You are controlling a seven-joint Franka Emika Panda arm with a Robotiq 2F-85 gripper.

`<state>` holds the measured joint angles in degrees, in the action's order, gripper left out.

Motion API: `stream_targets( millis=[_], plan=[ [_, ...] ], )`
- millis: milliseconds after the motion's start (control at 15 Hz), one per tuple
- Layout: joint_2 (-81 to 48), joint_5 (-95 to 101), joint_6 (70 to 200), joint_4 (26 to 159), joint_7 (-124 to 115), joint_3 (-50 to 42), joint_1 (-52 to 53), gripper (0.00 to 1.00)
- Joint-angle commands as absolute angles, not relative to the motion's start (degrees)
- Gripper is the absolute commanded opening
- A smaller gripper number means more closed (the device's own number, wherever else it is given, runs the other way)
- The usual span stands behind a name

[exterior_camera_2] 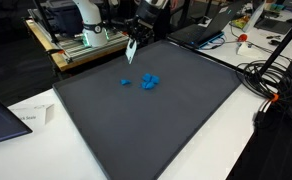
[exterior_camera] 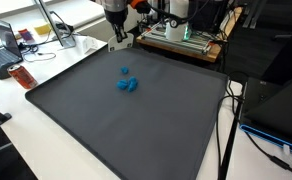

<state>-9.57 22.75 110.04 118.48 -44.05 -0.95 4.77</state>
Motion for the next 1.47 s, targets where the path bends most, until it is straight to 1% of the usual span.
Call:
stream_targets(
  millis=[0, 333, 400, 867, 1400],
  plan=[
    [-10.0, 22.7, 109.8, 117.7, -44.4, -0.7, 4.9, 0.04],
    [-10.5, 22.7, 109.7, 117.2, -44.5, -0.8, 4.9, 0.04],
    [-10.5, 22.7, 109.7, 117.2, -44.5, -0.8, 4.9, 0.01],
    [-9.7, 25.3, 99.9, 114.2, -49.7, 1.5, 8.6, 0.01],
    [-14.8, 32.5, 91.0, 107.2, -60.7, 4.9, 13.9, 0.01]
  ],
)
